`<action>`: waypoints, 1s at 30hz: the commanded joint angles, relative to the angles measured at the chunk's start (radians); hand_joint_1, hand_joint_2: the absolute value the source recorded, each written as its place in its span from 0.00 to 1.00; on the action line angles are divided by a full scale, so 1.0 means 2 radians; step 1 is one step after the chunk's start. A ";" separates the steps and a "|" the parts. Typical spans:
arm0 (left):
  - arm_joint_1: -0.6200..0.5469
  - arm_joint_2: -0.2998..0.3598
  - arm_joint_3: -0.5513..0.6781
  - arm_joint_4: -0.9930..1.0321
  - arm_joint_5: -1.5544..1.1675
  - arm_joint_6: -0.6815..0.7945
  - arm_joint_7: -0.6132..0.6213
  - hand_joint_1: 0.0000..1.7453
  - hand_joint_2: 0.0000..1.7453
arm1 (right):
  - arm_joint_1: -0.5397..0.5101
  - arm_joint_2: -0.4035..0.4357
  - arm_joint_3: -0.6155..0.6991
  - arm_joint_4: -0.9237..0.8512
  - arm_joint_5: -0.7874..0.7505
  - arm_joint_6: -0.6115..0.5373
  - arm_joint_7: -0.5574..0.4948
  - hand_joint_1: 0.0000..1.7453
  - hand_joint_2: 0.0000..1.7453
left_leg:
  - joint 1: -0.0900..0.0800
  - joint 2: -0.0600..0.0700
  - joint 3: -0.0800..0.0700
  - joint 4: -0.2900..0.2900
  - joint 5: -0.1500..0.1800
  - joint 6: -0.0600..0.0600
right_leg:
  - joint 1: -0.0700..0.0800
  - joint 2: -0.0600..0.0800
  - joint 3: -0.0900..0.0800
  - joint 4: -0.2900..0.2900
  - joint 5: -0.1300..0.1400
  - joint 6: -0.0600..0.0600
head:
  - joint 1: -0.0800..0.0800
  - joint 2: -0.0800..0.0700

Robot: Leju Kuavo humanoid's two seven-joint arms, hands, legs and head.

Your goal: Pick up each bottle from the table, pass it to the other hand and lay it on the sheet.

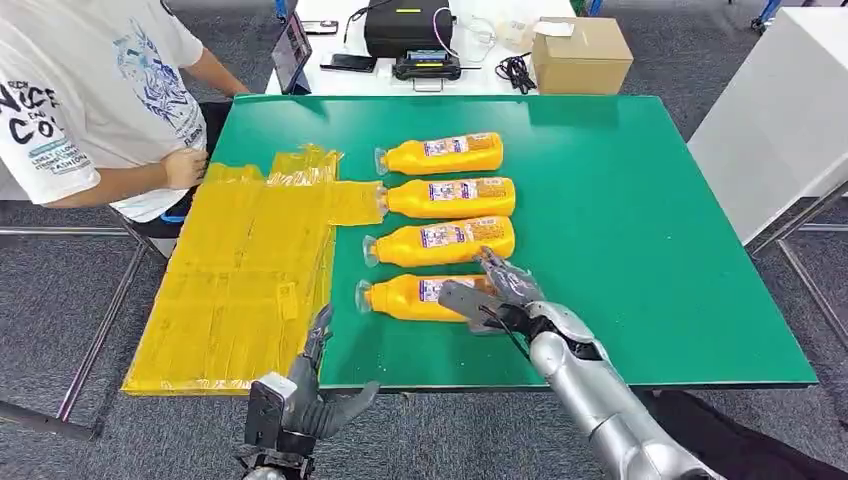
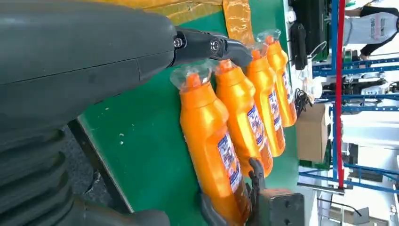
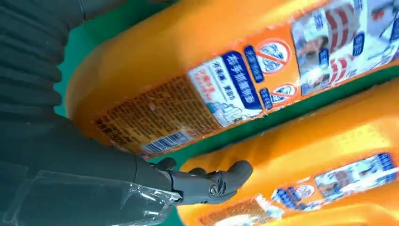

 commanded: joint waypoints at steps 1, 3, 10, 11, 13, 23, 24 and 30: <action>-0.034 0.011 -0.006 0.063 0.016 -0.007 -0.006 0.00 1.00 | -0.069 -0.030 0.088 0.099 -0.039 0.054 -0.033 0.00 1.00 | 0.001 0.000 0.002 0.000 0.000 -0.001 | 0.001 0.000 0.003 -0.001 0.000 -0.001 | 0.000 0.000; -0.036 0.012 -0.009 0.066 0.020 -0.008 -0.007 0.00 1.00 | -0.077 -0.034 0.103 0.100 -0.055 0.062 -0.036 0.00 1.00 | 0.001 0.001 0.003 0.000 -0.001 -0.001 | 0.001 0.000 0.003 -0.001 0.000 -0.002 | 0.000 0.000; -0.041 0.014 -0.009 0.070 0.030 0.001 -0.010 0.00 1.00 | -0.080 -0.067 0.167 0.082 -0.078 0.075 -0.030 1.00 1.00 | 0.001 0.000 0.003 0.000 -0.001 -0.001 | 0.001 0.000 0.003 0.000 -0.001 -0.001 | 0.000 0.000; -0.042 0.015 -0.008 0.070 0.030 0.001 -0.010 0.00 1.00 | -0.082 -0.069 0.175 0.084 -0.081 0.075 -0.028 1.00 1.00 | 0.001 0.000 0.003 0.000 -0.001 -0.001 | 0.001 0.000 0.003 -0.001 -0.001 -0.001 | 0.000 0.000; -0.042 0.015 -0.008 0.070 0.030 0.001 -0.010 0.00 1.00 | -0.078 -0.069 0.176 0.084 -0.081 0.073 -0.029 1.00 1.00 | 0.001 0.000 0.003 0.000 -0.001 -0.001 | 0.001 0.000 0.003 -0.001 0.000 -0.001 | 0.000 0.000; -0.041 0.016 -0.019 0.075 0.038 0.002 -0.008 0.00 1.00 | -0.087 -0.087 0.222 0.084 -0.108 0.077 -0.025 1.00 1.00 | 0.001 -0.001 0.003 0.000 0.000 -0.001 | 0.001 -0.001 0.003 -0.001 -0.001 -0.001 | 0.000 0.000; -0.040 0.016 -0.019 0.074 0.039 0.003 -0.007 0.00 1.00 | -0.085 -0.086 0.223 0.085 -0.107 0.074 -0.025 1.00 1.00 | 0.000 -0.001 0.002 0.000 0.000 -0.001 | 0.000 -0.001 0.002 -0.001 0.000 -0.001 | 0.000 0.000; -0.028 0.016 -0.014 0.058 0.046 0.009 -0.007 0.00 1.00 | -0.025 -0.069 0.152 0.031 -0.134 -0.034 -0.054 1.00 1.00 | 0.001 -0.001 0.004 0.000 -0.001 -0.001 | 0.001 -0.001 0.004 -0.001 0.000 -0.001 | 0.000 0.000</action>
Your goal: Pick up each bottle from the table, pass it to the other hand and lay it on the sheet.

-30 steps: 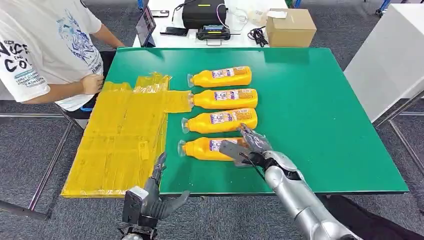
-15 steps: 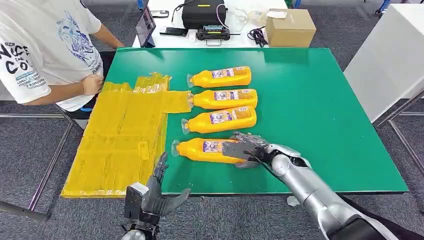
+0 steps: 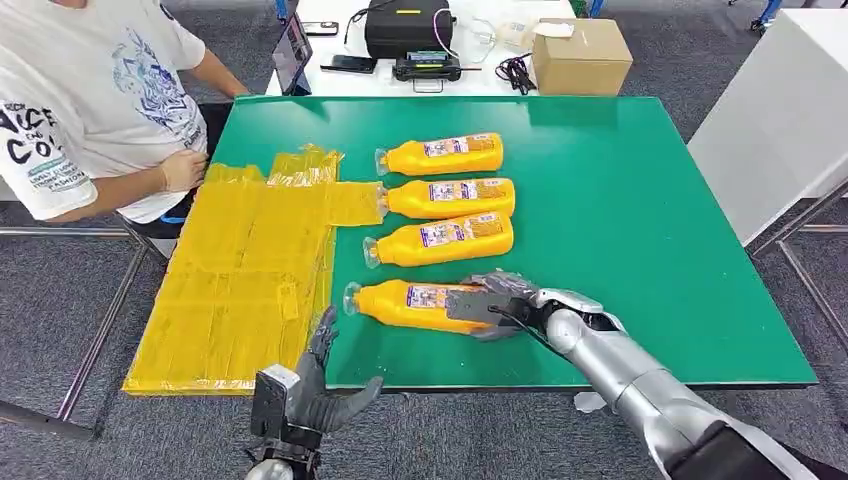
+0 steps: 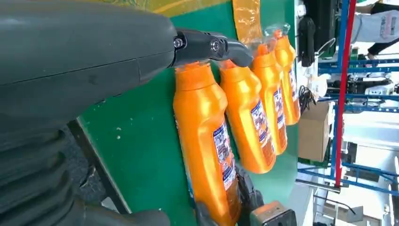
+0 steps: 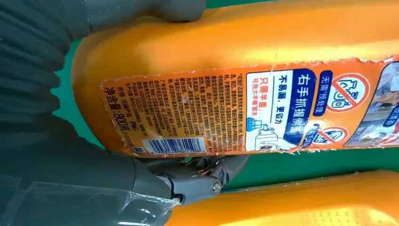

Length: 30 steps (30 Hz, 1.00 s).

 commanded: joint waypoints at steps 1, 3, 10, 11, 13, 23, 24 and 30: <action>0.002 0.014 -0.001 0.005 0.012 0.009 0.000 0.00 1.00 | 0.080 0.012 -0.054 -0.055 -0.022 -0.134 -0.036 1.00 1.00 | 0.001 0.000 0.002 -0.001 0.000 -0.001 | 0.001 0.000 0.002 -0.001 0.000 -0.001 | 0.000 0.000; 0.022 0.006 0.017 -0.022 0.020 0.026 -0.007 0.00 1.00 | 0.166 0.048 -0.143 -0.167 0.003 -0.223 -0.046 1.00 1.00 | 0.001 0.000 0.002 -0.001 0.000 -0.001 | 0.001 -0.001 0.002 -0.001 0.000 -0.001 | 0.000 0.000; 0.043 -0.014 0.050 -0.057 0.035 0.057 -0.022 0.00 1.00 | 0.308 0.116 -0.248 -0.390 0.055 -0.318 -0.099 1.00 1.00 | 0.002 -0.001 0.000 0.000 -0.002 -0.002 | 0.002 0.000 0.001 0.001 -0.002 -0.002 | 0.000 0.000; 0.043 -0.014 0.050 -0.057 0.035 0.057 -0.022 0.00 1.00 | 0.308 0.116 -0.248 -0.390 0.055 -0.318 -0.099 1.00 1.00 | 0.002 -0.001 0.000 0.000 -0.002 -0.002 | 0.002 0.000 0.001 0.001 -0.002 -0.002 | 0.000 0.000; 0.043 -0.014 0.050 -0.057 0.035 0.057 -0.022 0.00 1.00 | 0.308 0.116 -0.248 -0.390 0.055 -0.318 -0.099 1.00 1.00 | 0.002 -0.001 0.000 0.000 -0.002 -0.002 | 0.002 0.000 0.001 0.001 -0.002 -0.002 | 0.000 0.000; 0.040 -0.007 0.034 -0.054 0.081 0.038 -0.023 0.00 1.00 | 0.377 0.157 -0.303 -0.439 0.086 -0.403 -0.155 1.00 1.00 | 0.001 -0.002 -0.002 0.000 -0.002 -0.001 | 0.001 -0.002 -0.001 0.000 -0.002 -0.002 | 0.000 0.000; 0.040 0.001 0.021 -0.057 0.092 0.015 -0.020 0.00 1.00 | 0.373 0.158 -0.305 -0.416 0.068 -0.382 -0.162 1.00 1.00 | 0.001 -0.002 -0.002 -0.001 -0.001 -0.001 | 0.001 -0.002 -0.001 0.000 -0.001 -0.001 | 0.000 0.000; 0.039 0.002 0.012 -0.060 0.094 0.014 -0.019 0.00 1.00 | 0.366 0.161 -0.305 -0.381 0.061 -0.373 -0.181 1.00 1.00 | 0.001 -0.002 -0.001 -0.001 -0.001 -0.001 | 0.001 -0.001 -0.001 -0.001 -0.001 -0.001 | 0.000 0.000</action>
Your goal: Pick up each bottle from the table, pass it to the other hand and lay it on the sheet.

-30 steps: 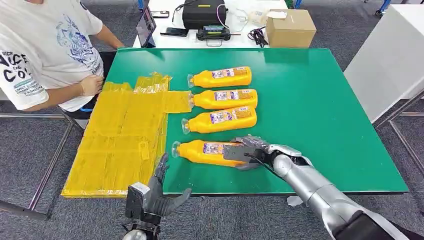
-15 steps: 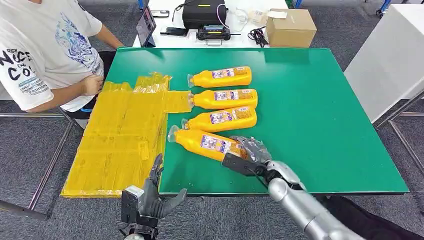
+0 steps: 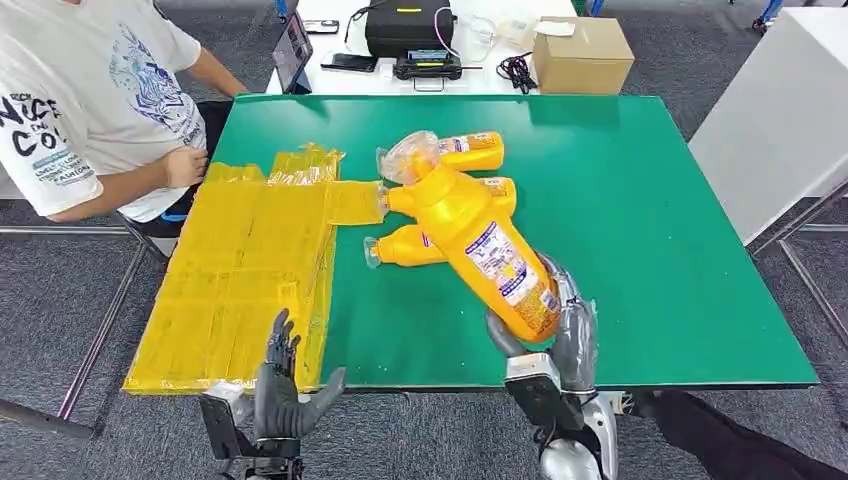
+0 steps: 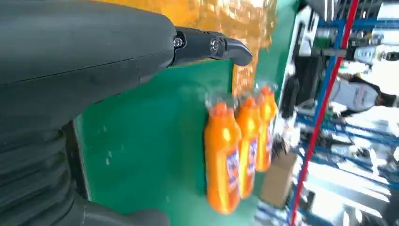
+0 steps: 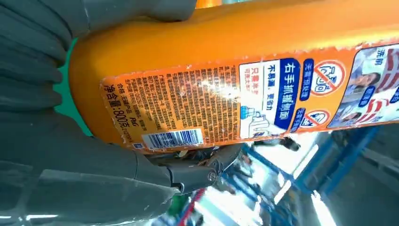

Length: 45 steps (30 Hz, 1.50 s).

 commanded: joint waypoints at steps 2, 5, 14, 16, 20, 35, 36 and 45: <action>-0.008 0.015 -0.019 0.001 0.006 -0.006 0.004 0.00 1.00 | -0.005 0.014 -0.028 0.051 -0.008 0.007 -0.013 1.00 1.00 | 0.001 0.001 0.002 0.000 -0.001 -0.001 | 0.001 0.001 0.002 -0.001 0.000 -0.001 | 0.000 0.000; -0.009 0.019 -0.023 0.001 0.010 -0.014 0.006 0.00 1.00 | -0.006 0.011 -0.023 0.052 -0.011 0.022 -0.008 1.00 1.00 | 0.001 0.001 0.002 0.000 -0.001 -0.001 | 0.001 0.001 0.002 -0.001 -0.001 -0.001 | 0.000 0.000; -0.021 0.050 -0.099 -0.006 0.086 -0.135 0.034 0.00 1.00 | -0.054 0.060 0.058 0.326 -0.067 0.087 -0.093 1.00 1.00 | 0.002 0.003 0.004 -0.001 -0.001 -0.002 | 0.002 0.003 0.004 -0.002 0.000 -0.002 | 0.000 0.000; -0.023 0.051 -0.101 0.002 0.094 -0.139 0.037 0.00 1.00 | -0.062 0.065 0.076 0.341 -0.067 0.087 -0.095 1.00 1.00 | 0.001 0.002 0.002 -0.001 -0.001 -0.001 | 0.001 0.002 0.002 -0.001 0.000 -0.001 | 0.000 0.000; -0.026 0.050 -0.102 0.017 0.102 -0.141 0.037 0.00 1.00 | -0.073 0.070 0.112 0.350 -0.063 0.091 -0.089 1.00 1.00 | 0.001 0.002 0.002 -0.001 -0.001 -0.001 | 0.001 0.002 0.002 -0.001 0.000 -0.001 | 0.000 0.000; -0.028 0.050 -0.104 0.021 0.102 -0.141 0.037 0.00 1.00 | -0.077 0.067 0.136 0.357 -0.061 0.096 -0.083 1.00 1.00 | 0.001 0.001 0.002 -0.001 -0.001 -0.001 | 0.001 0.001 0.002 0.000 -0.001 -0.001 | 0.000 0.000; -0.028 0.050 -0.104 0.020 0.101 -0.140 0.037 0.00 1.00 | -0.079 0.065 0.142 0.358 -0.061 0.099 -0.083 1.00 1.00 | 0.001 0.001 0.001 0.000 0.000 -0.001 | 0.001 0.001 0.001 0.000 0.000 -0.001 | 0.000 0.000; -0.042 0.043 -0.095 0.054 0.097 -0.129 0.037 0.00 1.00 | -0.095 0.065 0.195 0.365 -0.041 0.110 -0.082 1.00 1.00 | 0.001 0.001 0.002 -0.001 0.000 -0.001 | 0.001 0.000 0.002 -0.001 0.000 -0.001 | 0.000 0.000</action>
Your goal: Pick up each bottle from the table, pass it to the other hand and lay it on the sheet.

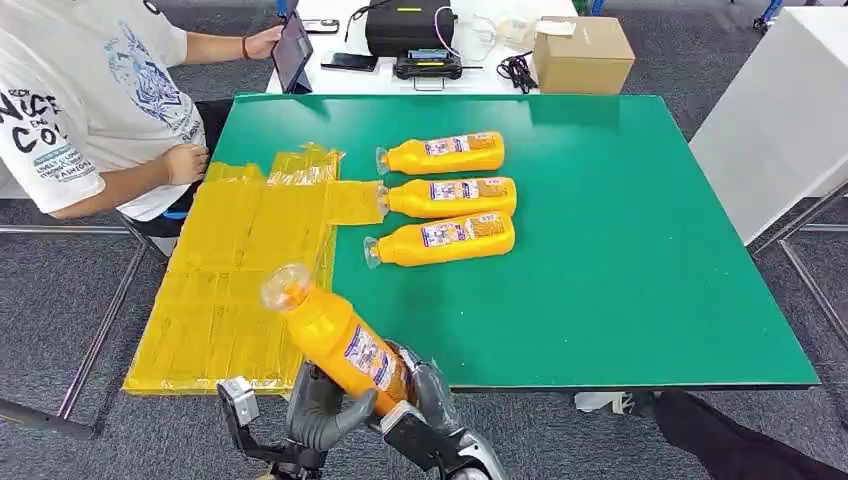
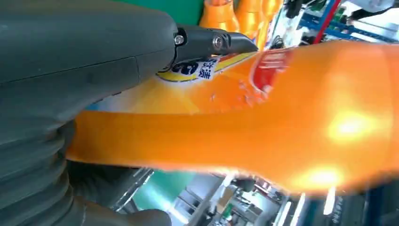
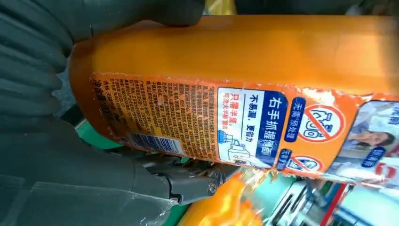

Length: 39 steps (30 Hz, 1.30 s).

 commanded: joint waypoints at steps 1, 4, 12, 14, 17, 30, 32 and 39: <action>-0.034 0.007 -0.009 0.062 -0.007 0.007 0.003 0.00 1.00 | -0.031 -0.007 0.071 0.037 0.018 0.018 0.004 1.00 1.00 | 0.001 0.001 0.002 0.000 -0.001 -0.001 | 0.001 0.000 0.002 -0.001 -0.001 -0.001 | 0.000 0.000; -0.050 0.002 0.007 0.079 -0.012 0.011 0.002 0.00 1.00 | -0.036 -0.011 0.094 0.044 0.029 0.029 0.009 1.00 1.00 | 0.001 0.000 0.002 0.000 0.000 -0.001 | 0.001 0.000 0.002 -0.001 0.000 -0.001 | 0.000 0.000; -0.069 -0.006 0.034 0.085 -0.013 -0.025 -0.001 0.00 1.00 | -0.050 -0.019 0.143 0.072 0.064 0.088 0.019 1.00 1.00 | 0.001 0.000 0.002 0.000 -0.001 -0.001 | 0.001 -0.001 0.002 -0.001 -0.001 -0.001 | 0.000 0.000; -0.072 -0.010 0.038 0.091 -0.018 -0.027 -0.002 0.00 1.00 | -0.055 -0.019 0.149 0.086 0.067 0.104 0.021 1.00 1.00 | 0.001 0.000 0.003 0.000 -0.001 -0.001 | 0.001 -0.001 0.003 -0.001 -0.001 -0.001 | 0.000 0.000; -0.075 -0.014 0.044 0.094 -0.023 -0.033 -0.005 0.00 1.00 | -0.061 -0.018 0.154 0.111 0.069 0.116 0.022 1.00 1.00 | 0.001 0.000 0.003 0.000 -0.001 -0.001 | 0.001 -0.001 0.003 -0.001 -0.001 -0.001 | 0.000 0.000; -0.071 -0.021 0.057 0.081 0.003 -0.067 -0.011 0.84 1.00 | -0.066 -0.015 0.149 0.146 0.072 0.127 0.023 1.00 1.00 | 0.001 0.000 0.002 0.000 0.000 -0.001 | 0.001 -0.001 0.002 -0.001 -0.001 -0.001 | 0.000 0.000; -0.071 -0.021 0.057 0.081 0.003 -0.067 -0.011 0.84 1.00 | -0.066 -0.015 0.149 0.146 0.072 0.127 0.023 1.00 1.00 | 0.001 0.001 0.002 0.000 0.000 -0.001 | 0.001 0.000 0.001 -0.001 -0.001 -0.001 | 0.000 0.000; -0.067 -0.026 0.063 0.060 0.003 -0.057 -0.020 1.00 1.00 | -0.063 -0.015 0.148 0.147 0.077 0.128 0.024 1.00 1.00 | 0.001 0.000 0.002 0.000 0.000 -0.001 | 0.001 -0.001 0.002 -0.001 -0.001 -0.001 | 0.000 0.000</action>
